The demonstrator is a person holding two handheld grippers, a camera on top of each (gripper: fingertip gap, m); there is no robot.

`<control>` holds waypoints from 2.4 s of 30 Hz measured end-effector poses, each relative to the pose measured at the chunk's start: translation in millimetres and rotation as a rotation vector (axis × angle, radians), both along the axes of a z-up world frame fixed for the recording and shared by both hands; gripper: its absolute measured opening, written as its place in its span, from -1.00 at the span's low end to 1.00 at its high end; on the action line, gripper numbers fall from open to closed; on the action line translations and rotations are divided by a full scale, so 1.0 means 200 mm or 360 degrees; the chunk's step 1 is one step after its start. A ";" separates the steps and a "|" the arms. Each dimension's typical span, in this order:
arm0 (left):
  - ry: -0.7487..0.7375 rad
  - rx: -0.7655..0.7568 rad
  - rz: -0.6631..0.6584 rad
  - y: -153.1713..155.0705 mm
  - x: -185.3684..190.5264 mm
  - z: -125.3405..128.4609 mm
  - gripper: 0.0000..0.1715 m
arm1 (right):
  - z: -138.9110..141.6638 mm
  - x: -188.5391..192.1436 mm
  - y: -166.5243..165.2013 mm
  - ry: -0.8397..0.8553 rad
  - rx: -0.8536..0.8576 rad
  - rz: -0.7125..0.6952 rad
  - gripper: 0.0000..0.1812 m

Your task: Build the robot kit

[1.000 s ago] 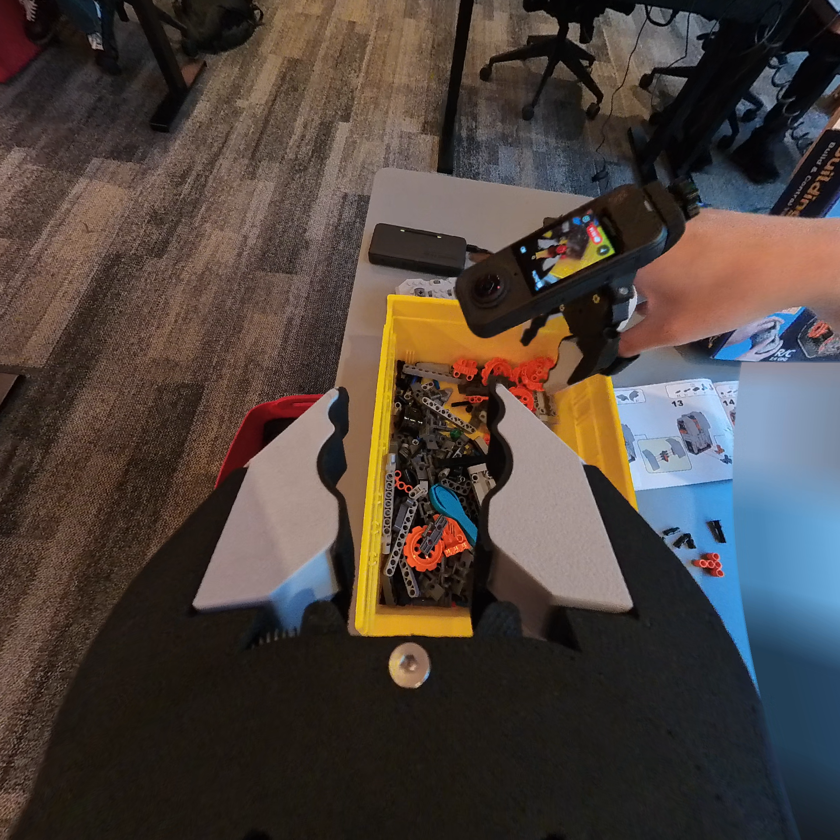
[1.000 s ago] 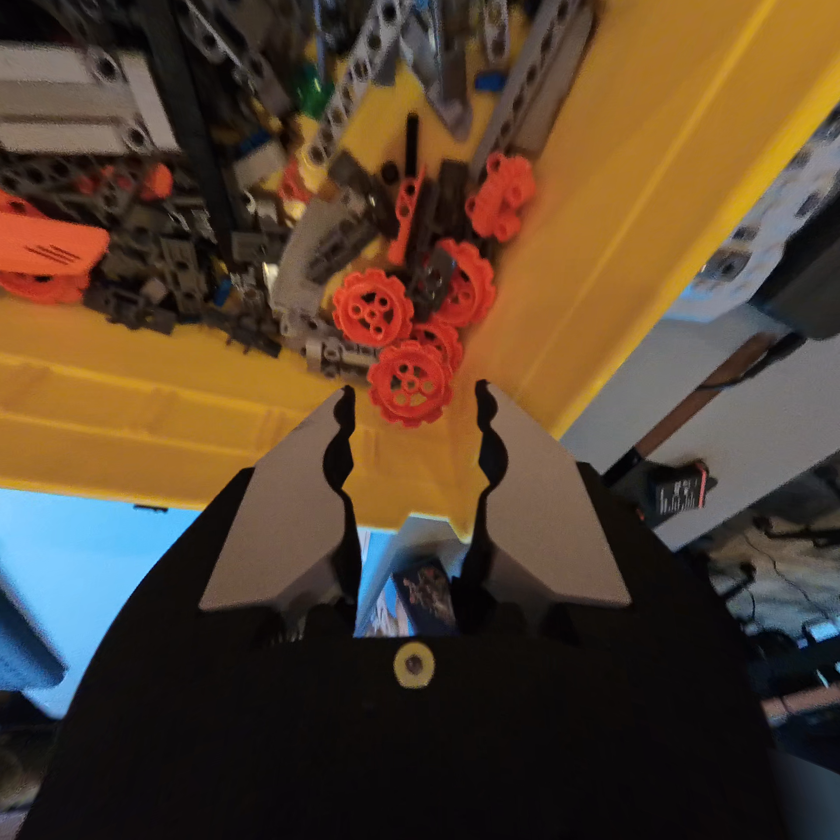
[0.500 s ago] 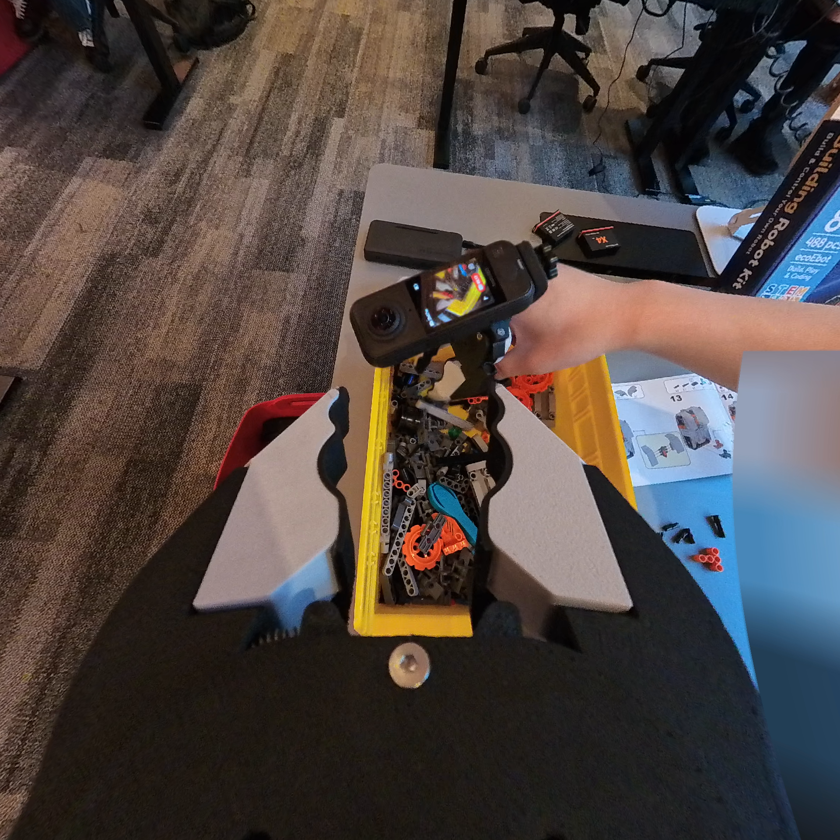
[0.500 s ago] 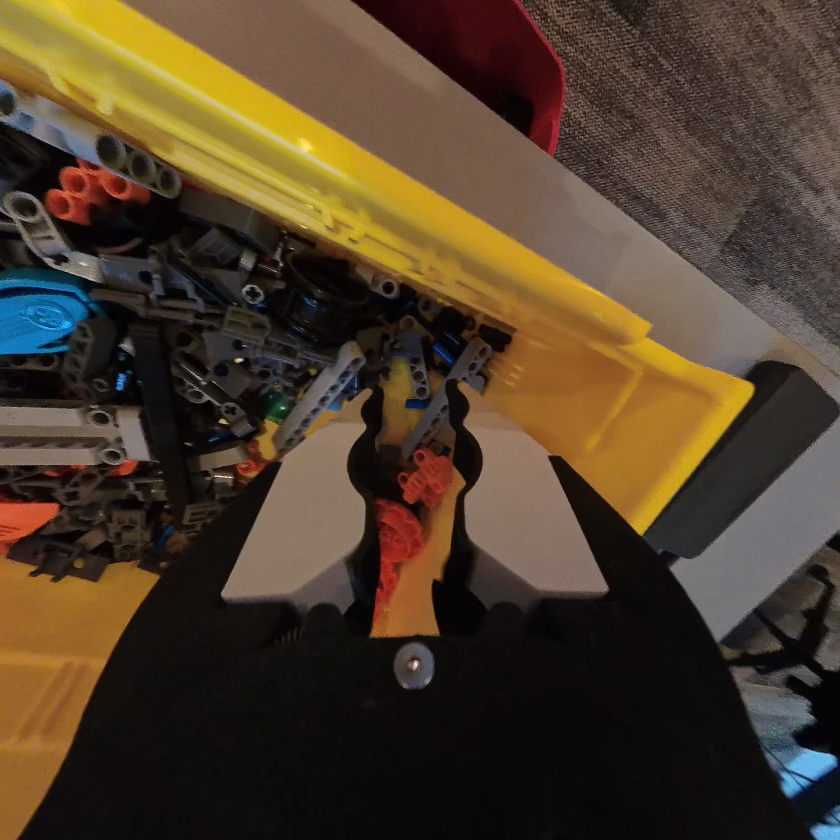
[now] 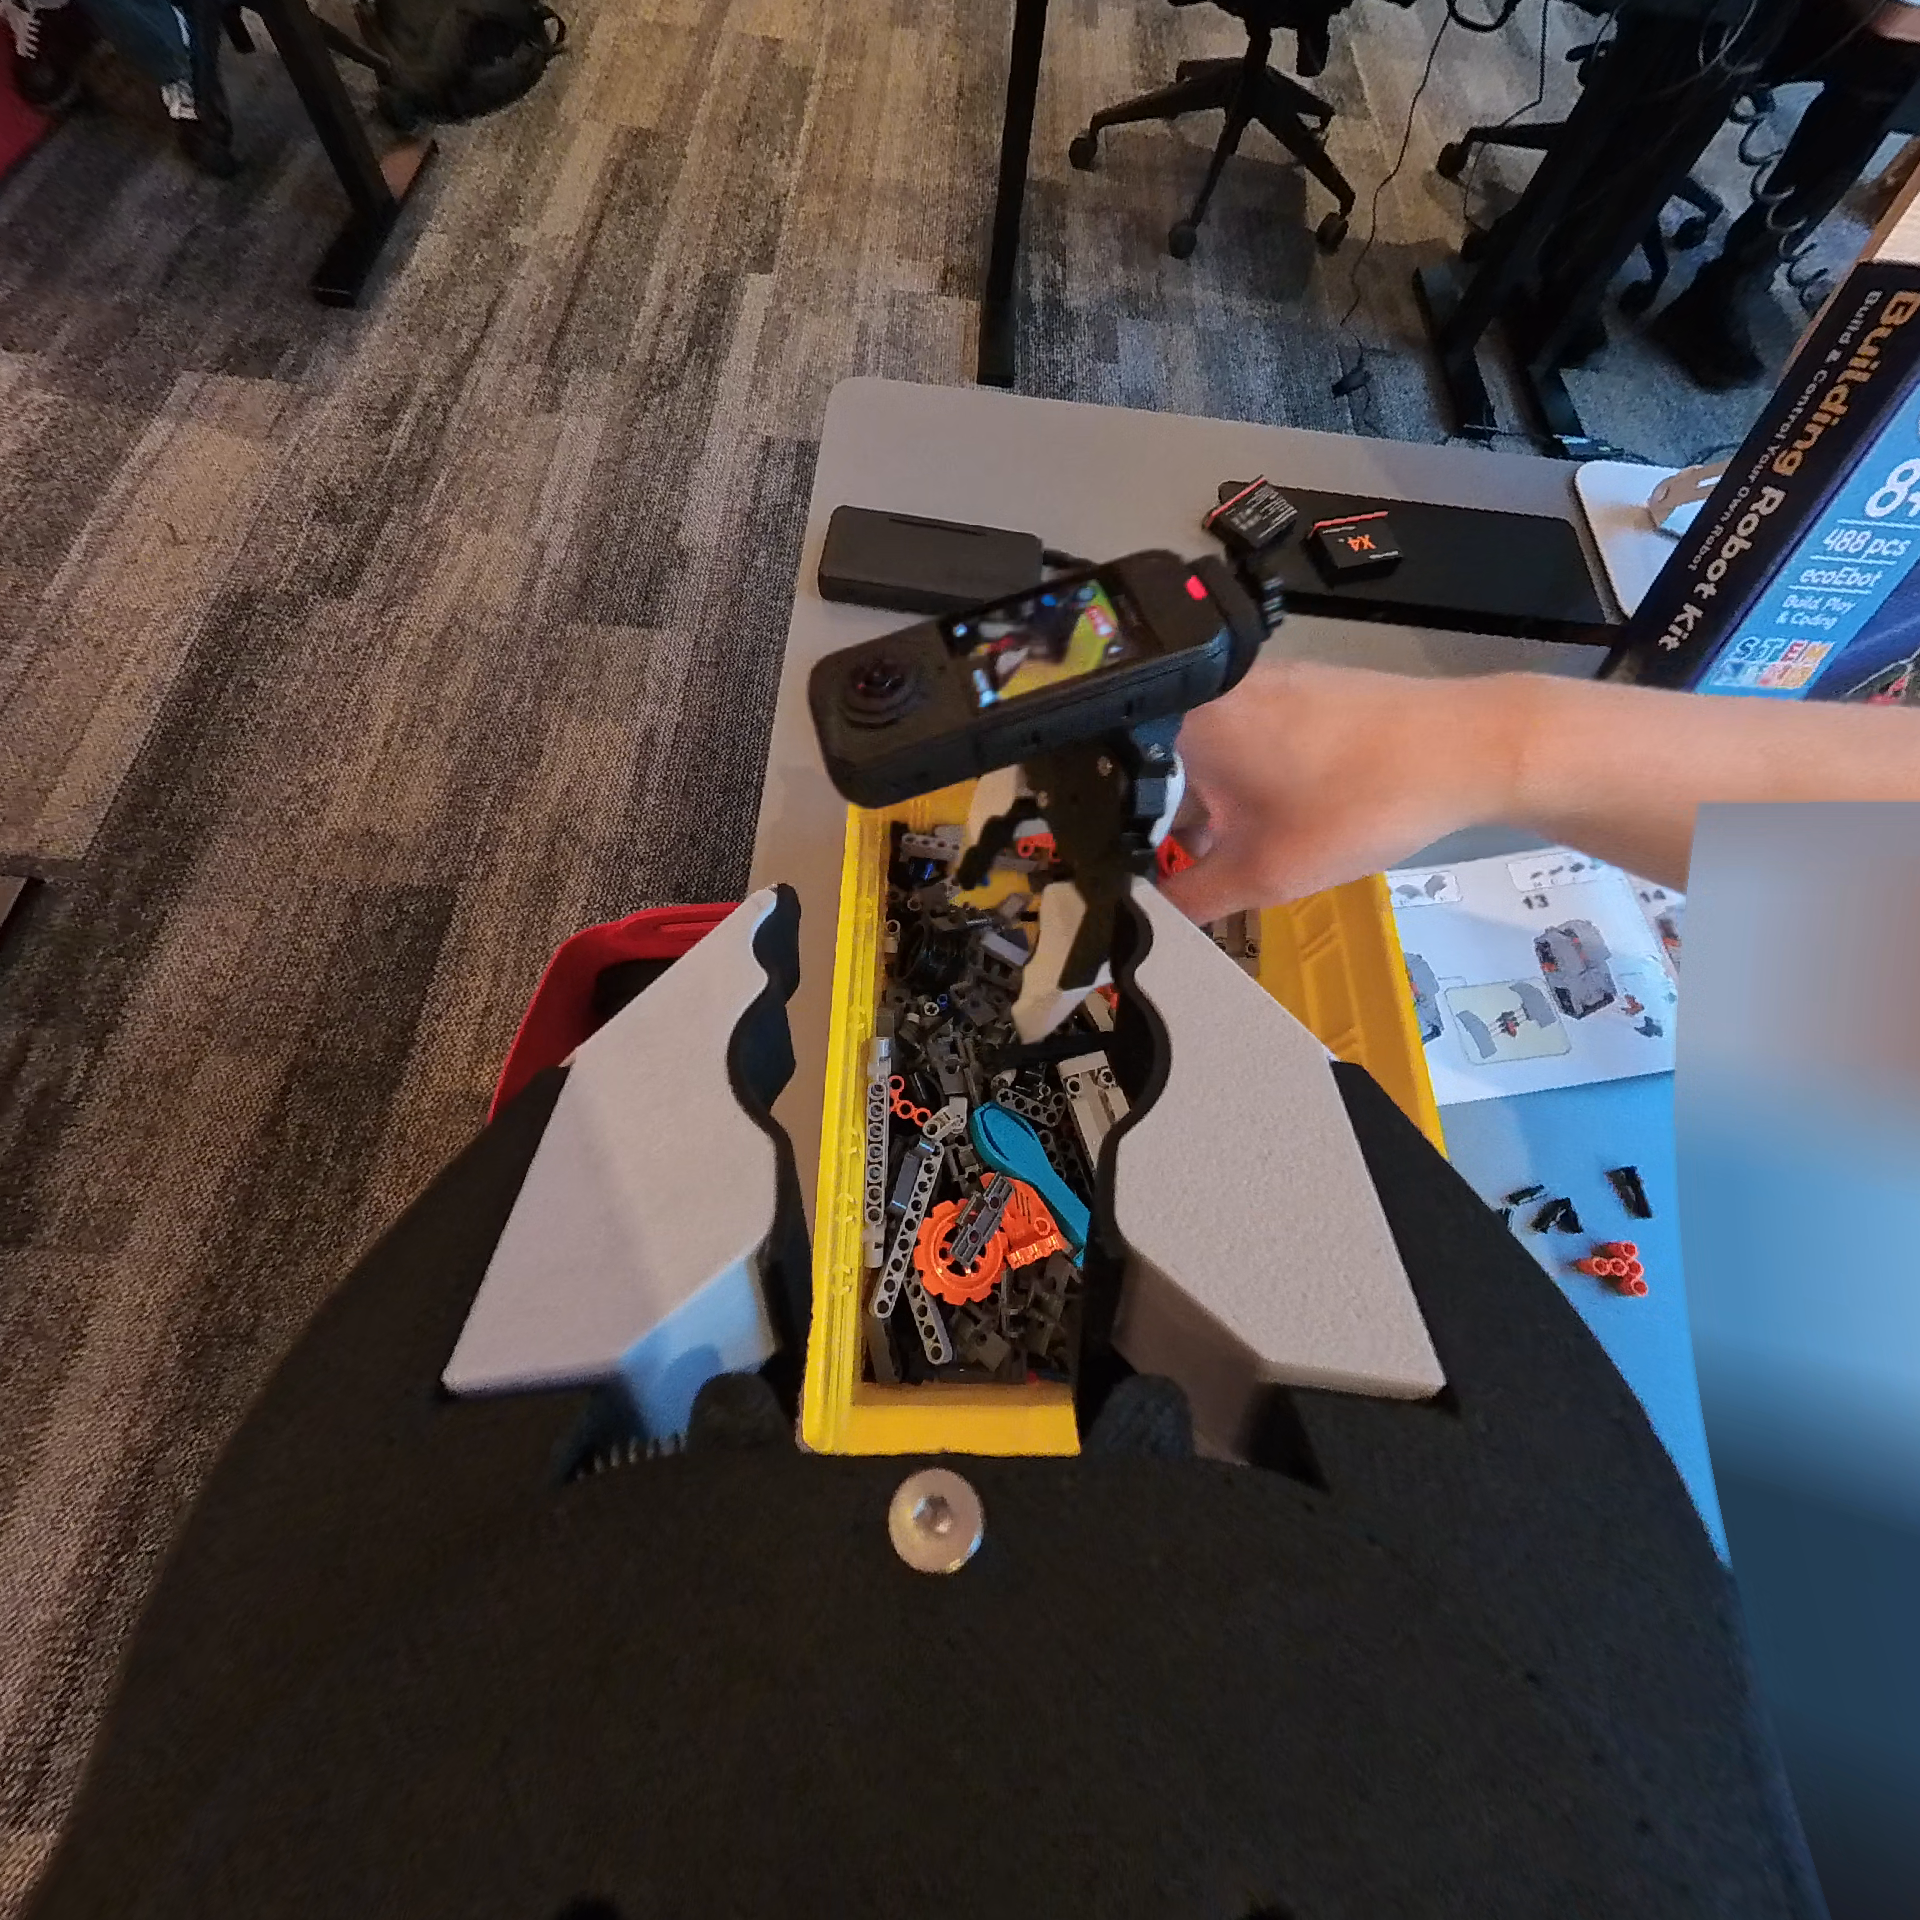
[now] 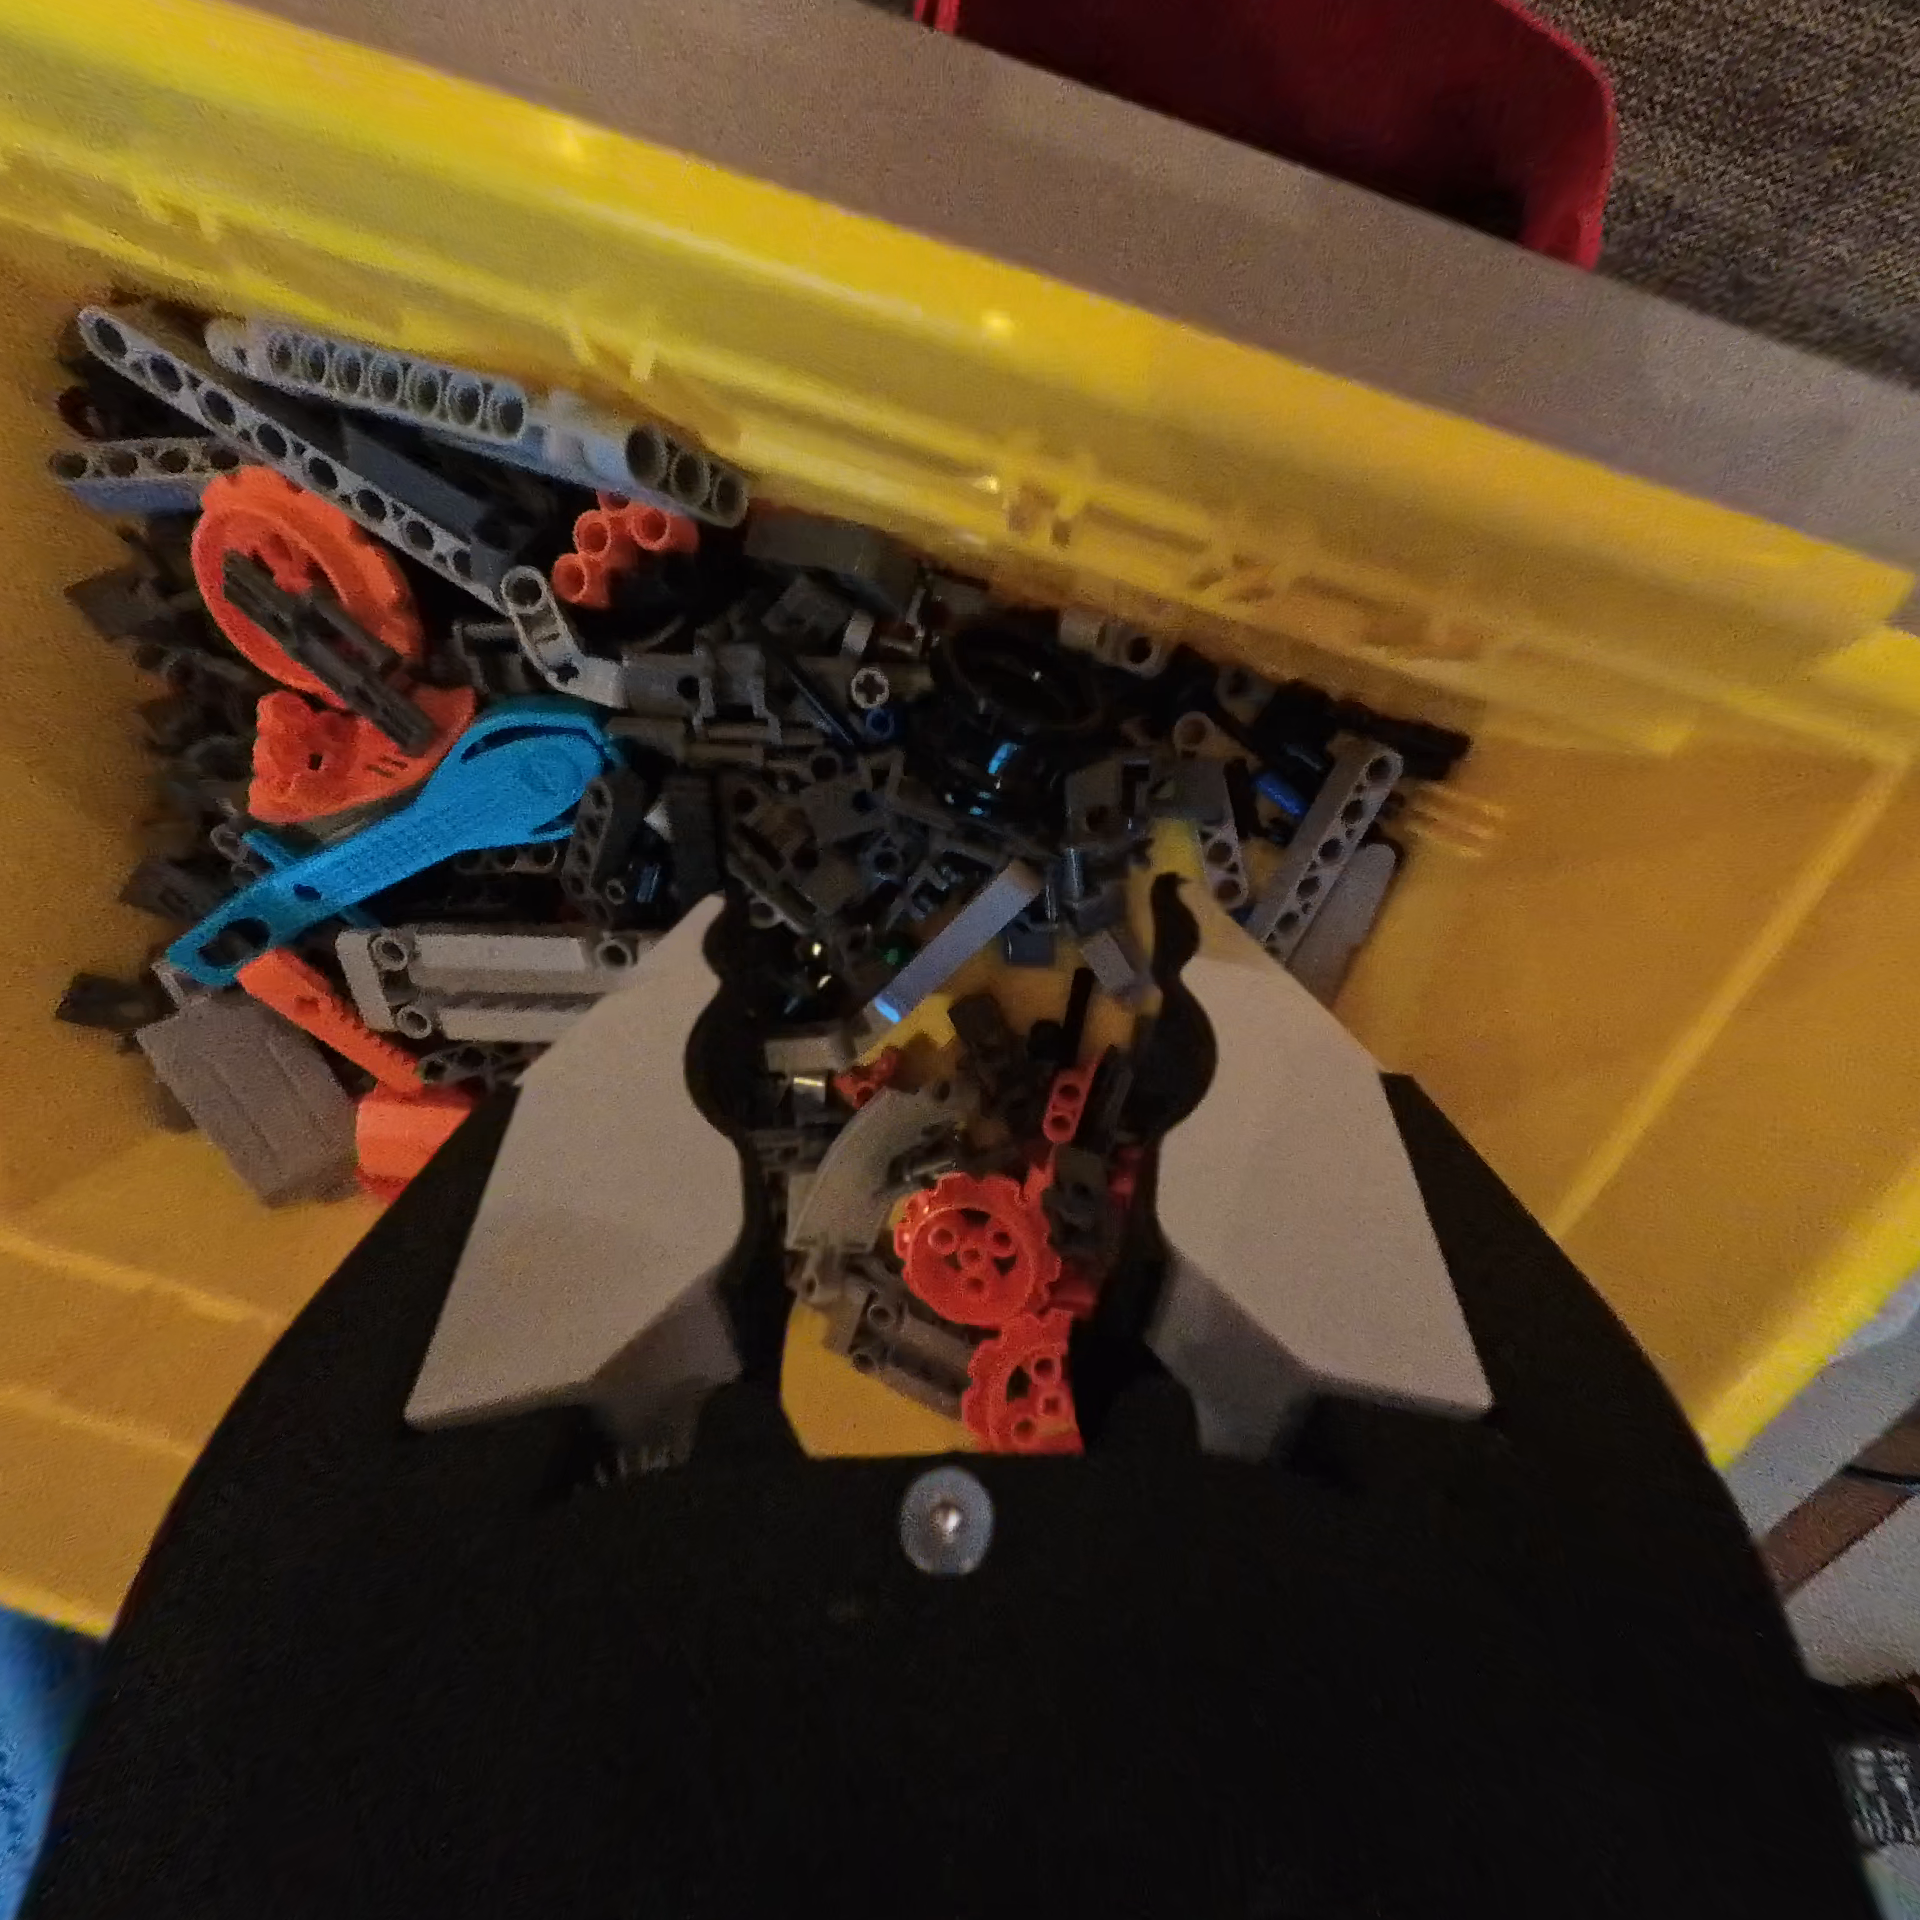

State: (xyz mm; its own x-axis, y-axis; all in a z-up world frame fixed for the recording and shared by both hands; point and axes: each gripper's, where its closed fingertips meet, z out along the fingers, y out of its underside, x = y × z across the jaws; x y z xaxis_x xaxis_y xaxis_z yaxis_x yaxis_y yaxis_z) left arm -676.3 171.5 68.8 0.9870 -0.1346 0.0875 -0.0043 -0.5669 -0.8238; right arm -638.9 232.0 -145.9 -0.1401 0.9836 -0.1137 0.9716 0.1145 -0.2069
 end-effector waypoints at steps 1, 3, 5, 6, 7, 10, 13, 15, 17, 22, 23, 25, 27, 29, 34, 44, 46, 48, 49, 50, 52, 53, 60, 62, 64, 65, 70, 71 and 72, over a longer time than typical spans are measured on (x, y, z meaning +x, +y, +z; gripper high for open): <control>0.0001 -0.0001 0.0001 0.00 0.00 0.00 -0.33 | -0.02 -0.02 0.01 -0.0003 0.0028 -0.0018 -0.02; -0.0003 0.0001 0.0002 0.00 0.00 0.00 -0.33 | -0.06 -0.06 -0.01 -0.0001 -0.0008 -0.0087 -0.01; -0.0008 -0.0004 0.0006 0.00 -0.01 0.00 -0.33 | -0.06 -0.07 0.03 0.0014 0.0098 -0.0144 -0.21; -0.0010 -0.0006 0.0005 0.00 -0.01 0.00 -0.33 | -0.07 -0.06 0.04 -0.0004 0.0149 -0.0105 -0.45; -0.0009 -0.0006 0.0003 0.00 -0.01 -0.01 -0.33 | -0.08 -0.03 0.03 -0.0043 0.0148 -0.0064 -0.64; -0.0013 0.0006 -0.0004 0.00 0.00 0.00 -0.33 | -0.09 0.04 0.03 -0.0118 0.0112 -0.0086 -0.79; -0.0021 0.0014 -0.0003 -0.01 -0.01 0.01 -0.34 | -0.08 0.13 0.07 -0.0172 0.0148 -0.0079 -0.86; -0.0026 0.0015 0.0000 -0.01 -0.02 0.01 -0.34 | -0.04 0.17 0.07 -0.0171 0.0116 -0.0102 -0.86; -0.0032 0.0017 0.0002 -0.01 -0.02 0.01 -0.34 | 0.00 0.20 0.07 -0.0154 0.0053 -0.0142 -0.86; -0.0023 0.0017 -0.0006 -0.01 -0.01 0.01 -0.34 | 0.11 0.30 0.06 -0.0201 -0.0088 -0.0202 -0.86; -0.0024 0.0019 -0.0005 -0.01 -0.01 0.01 -0.34 | 0.13 0.32 0.07 -0.0204 -0.0098 -0.0210 -0.86; -0.0027 0.0019 0.0000 -0.01 -0.01 0.01 -0.34 | 0.16 0.35 0.07 -0.0212 -0.0116 -0.0215 -0.86; -0.0025 0.0015 0.0001 -0.01 -0.01 0.01 -0.34 | 0.18 0.38 0.08 -0.0224 -0.0131 -0.0227 -0.86; -0.0022 0.0014 -0.0003 -0.01 -0.01 0.01 -0.34 | 0.21 0.40 0.05 -0.0242 -0.0212 -0.0234 -0.86; -0.0020 0.0012 -0.0003 -0.01 -0.01 0.00 -0.34 | 0.24 0.43 0.01 -0.0226 -0.0318 -0.0236 -0.85; -0.0014 0.0006 -0.0005 -0.01 0.00 0.00 -0.34 | 0.27 0.42 0.17 -0.0206 -0.0026 -0.0218 -0.72; -0.0013 0.0009 -0.0005 -0.01 0.00 0.00 -0.34 | 0.32 0.31 0.18 -0.0009 0.0002 -0.0188 -0.75; -0.0011 0.0010 -0.0007 -0.01 0.00 0.00 -0.34 | 0.38 0.17 0.16 0.0248 -0.0040 -0.0145 -0.78; -0.0009 0.0009 -0.0007 -0.01 0.00 0.00 -0.34 | 0.40 0.12 0.13 0.0340 -0.0102 -0.0116 -0.75; -0.0007 0.0007 -0.0008 -0.01 0.00 0.00 -0.34 | 0.41 0.07 0.12 0.0404 -0.0129 -0.0091 -0.69; -0.0003 0.0007 -0.0009 -0.01 0.00 0.00 -0.34 | 0.37 0.00 0.12 0.0383 -0.0057 0.0000 -0.41; -0.0004 0.0009 -0.0008 -0.01 0.00 0.00 -0.34 | 0.33 -0.02 0.11 0.0371 -0.0024 0.0065 -0.31; -0.0077 0.0125 0.0075 -0.04 -0.06 0.08 -0.38 | 0.07 -0.18 -0.01 0.0277 -0.0039 0.0062 -0.06; -0.0087 0.0134 0.0072 -0.04 -0.06 0.08 -0.38 | -0.01 -0.16 0.02 0.0180 0.0067 0.0053 -0.06; -0.0079 0.0108 0.0063 -0.04 -0.06 0.07 -0.38 | -0.06 -0.12 0.06 0.0090 0.0156 0.0033 -0.13; -0.0075 0.0098 0.0057 -0.03 -0.06 0.06 -0.37 | -0.07 -0.09 0.08 0.0049 0.0197 0.0033 -0.24; -0.0083 0.0104 0.0046 -0.04 -0.06 0.06 -0.38 | -0.07 0.02 0.08 -0.0032 0.0198 0.0055 -0.69; -0.0086 0.0108 0.0047 -0.04 -0.06 0.06 -0.38 | -0.06 0.03 0.08 -0.0028 0.0201 0.0061 -0.77; -0.0089 0.0111 0.0047 -0.04 -0.06 0.07 -0.38 | -0.04 0.04 0.07 0.0002 0.0193 0.0067 -0.84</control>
State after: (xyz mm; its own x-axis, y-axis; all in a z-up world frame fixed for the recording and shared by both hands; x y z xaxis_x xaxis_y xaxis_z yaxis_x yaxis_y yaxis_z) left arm -688.2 164.0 81.9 0.9845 -0.1130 0.1338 0.0586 -0.5072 -0.8598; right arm -631.8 246.9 -153.4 -0.1813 0.9834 0.0061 0.9652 0.1792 -0.1905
